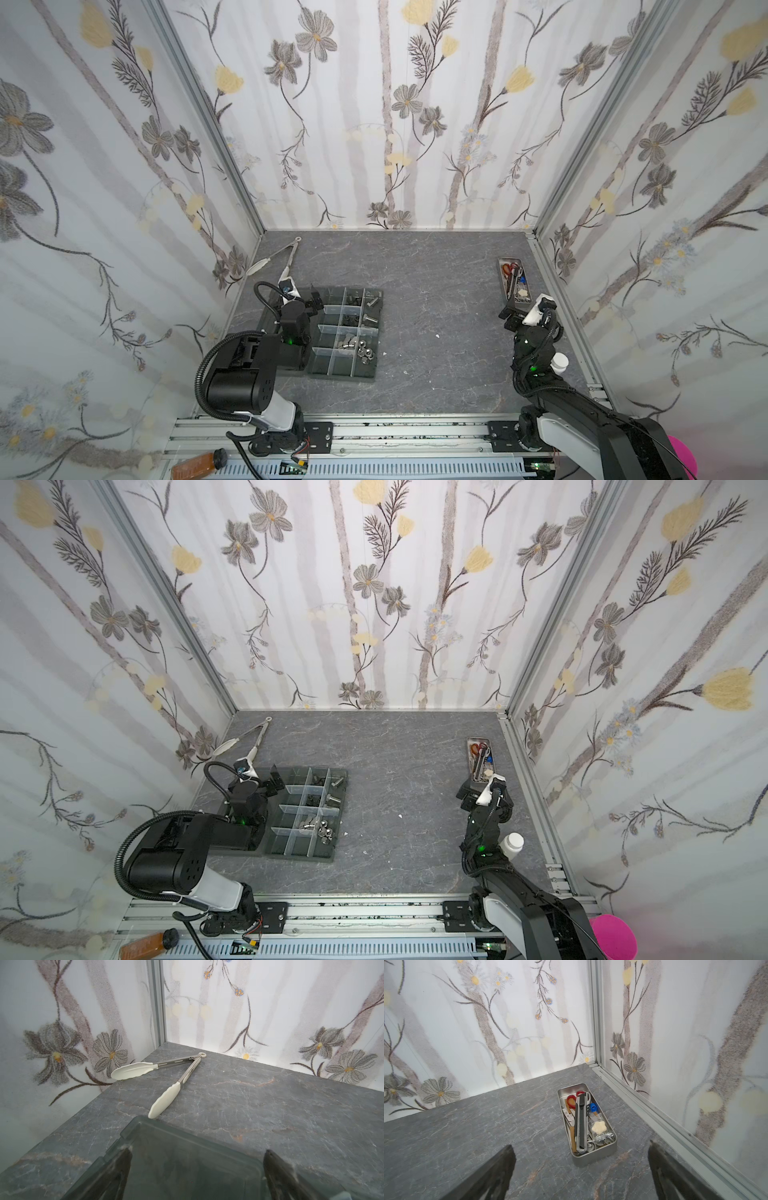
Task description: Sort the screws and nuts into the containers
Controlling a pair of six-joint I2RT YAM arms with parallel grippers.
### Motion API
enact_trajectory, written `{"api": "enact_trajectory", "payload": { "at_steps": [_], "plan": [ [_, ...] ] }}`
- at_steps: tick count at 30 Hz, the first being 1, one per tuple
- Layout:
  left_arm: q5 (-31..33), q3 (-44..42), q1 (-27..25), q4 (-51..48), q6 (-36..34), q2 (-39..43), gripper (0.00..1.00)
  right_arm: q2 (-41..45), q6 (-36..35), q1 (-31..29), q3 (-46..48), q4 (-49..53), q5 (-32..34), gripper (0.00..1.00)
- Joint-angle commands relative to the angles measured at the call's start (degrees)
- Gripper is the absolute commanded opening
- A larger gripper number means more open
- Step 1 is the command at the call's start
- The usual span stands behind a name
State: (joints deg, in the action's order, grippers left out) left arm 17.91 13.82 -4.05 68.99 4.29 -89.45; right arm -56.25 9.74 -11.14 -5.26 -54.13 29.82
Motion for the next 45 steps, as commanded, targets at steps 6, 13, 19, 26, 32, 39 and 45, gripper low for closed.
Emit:
{"api": "enact_trajectory", "payload": {
  "at_steps": [6,13,19,26,32,39,45],
  "plan": [
    [1.46,-1.47,-1.74,11.51,-2.3,-1.97,1.0,3.11,-2.37,0.32,3.98,-5.49,0.8,1.0],
    [-3.32,-0.56,0.89,8.75,-0.43,-1.57,1.0,-7.29,-4.63,1.56,6.57,-19.9,3.33,1.0],
    [-3.21,-0.64,0.89,9.22,-0.5,-1.6,1.0,-25.86,-8.61,1.54,4.66,-39.08,3.41,0.99],
    [-2.99,-0.71,0.89,9.27,-0.45,-1.61,1.0,-28.86,-12.43,1.02,5.5,-43.3,-6.17,1.0],
    [-3.06,-0.66,0.89,9.3,-0.45,-1.61,1.0,-34.27,-14.02,0.84,5.52,-49.9,-8.13,1.0],
    [-3.07,-0.65,0.89,9.3,-0.44,-1.61,1.0,-29.75,-6.23,9.57,-6.57,-19.62,-19.15,1.0],
    [-3.13,-0.68,0.89,9.24,-0.51,-1.6,1.0,-30.24,-7.01,8.75,-5.6,-22.38,-18.19,1.0]
  ]
}}
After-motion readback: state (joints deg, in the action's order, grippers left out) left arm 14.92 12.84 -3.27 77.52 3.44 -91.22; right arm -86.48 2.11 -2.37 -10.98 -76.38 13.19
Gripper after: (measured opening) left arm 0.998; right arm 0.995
